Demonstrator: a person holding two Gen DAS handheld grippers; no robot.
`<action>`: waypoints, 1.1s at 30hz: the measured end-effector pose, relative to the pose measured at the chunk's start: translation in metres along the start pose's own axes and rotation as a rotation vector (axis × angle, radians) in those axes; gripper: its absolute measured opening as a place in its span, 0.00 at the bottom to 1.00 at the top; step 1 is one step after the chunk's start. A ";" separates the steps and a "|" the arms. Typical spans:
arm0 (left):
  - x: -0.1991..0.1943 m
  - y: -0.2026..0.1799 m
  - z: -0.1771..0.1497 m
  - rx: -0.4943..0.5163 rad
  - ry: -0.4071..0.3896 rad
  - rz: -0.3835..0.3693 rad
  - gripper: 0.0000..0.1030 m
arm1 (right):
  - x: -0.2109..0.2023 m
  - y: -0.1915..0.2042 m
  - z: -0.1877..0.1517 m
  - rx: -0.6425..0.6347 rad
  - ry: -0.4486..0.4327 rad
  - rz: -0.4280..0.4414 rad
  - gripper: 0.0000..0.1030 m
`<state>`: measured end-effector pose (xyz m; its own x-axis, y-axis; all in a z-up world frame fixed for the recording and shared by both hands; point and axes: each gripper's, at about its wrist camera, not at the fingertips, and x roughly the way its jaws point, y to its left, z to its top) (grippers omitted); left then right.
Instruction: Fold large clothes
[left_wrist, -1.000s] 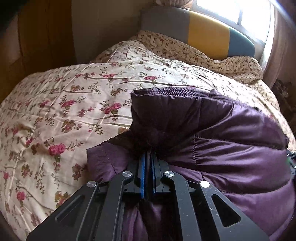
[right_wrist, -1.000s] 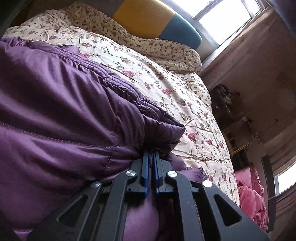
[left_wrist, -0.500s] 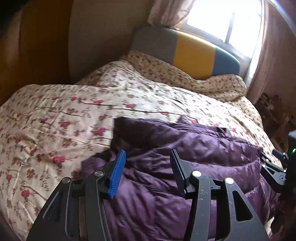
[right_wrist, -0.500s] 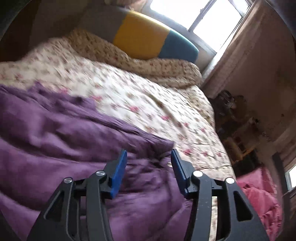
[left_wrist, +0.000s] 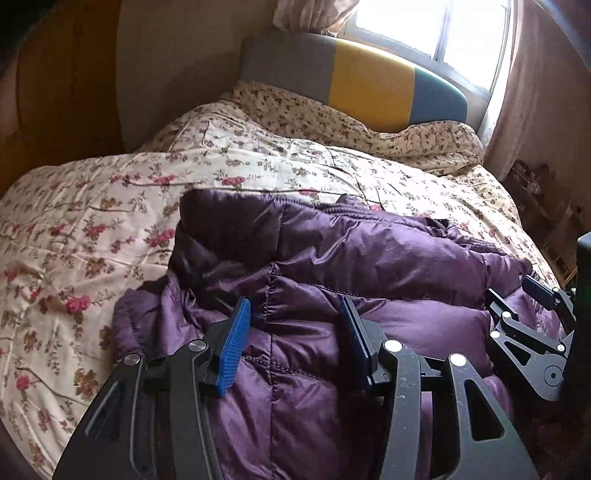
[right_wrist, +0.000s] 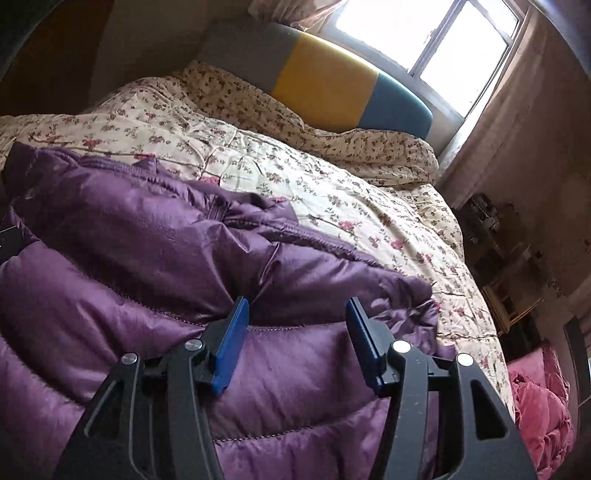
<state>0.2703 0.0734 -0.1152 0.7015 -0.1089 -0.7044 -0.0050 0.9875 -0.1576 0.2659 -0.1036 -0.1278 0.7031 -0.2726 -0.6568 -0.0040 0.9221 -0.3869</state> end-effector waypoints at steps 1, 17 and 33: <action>0.002 0.001 -0.002 -0.001 0.001 -0.004 0.48 | 0.002 0.002 -0.001 0.001 0.004 0.002 0.52; 0.022 0.007 -0.011 -0.037 0.011 -0.052 0.51 | 0.034 0.007 -0.013 0.053 0.025 0.077 0.53; -0.053 0.045 -0.028 -0.112 -0.049 -0.049 0.65 | -0.031 -0.028 -0.016 0.132 -0.028 0.206 0.48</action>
<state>0.2127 0.1199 -0.1046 0.7371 -0.1485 -0.6593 -0.0473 0.9618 -0.2695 0.2331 -0.1255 -0.1073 0.7163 -0.0694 -0.6943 -0.0577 0.9858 -0.1580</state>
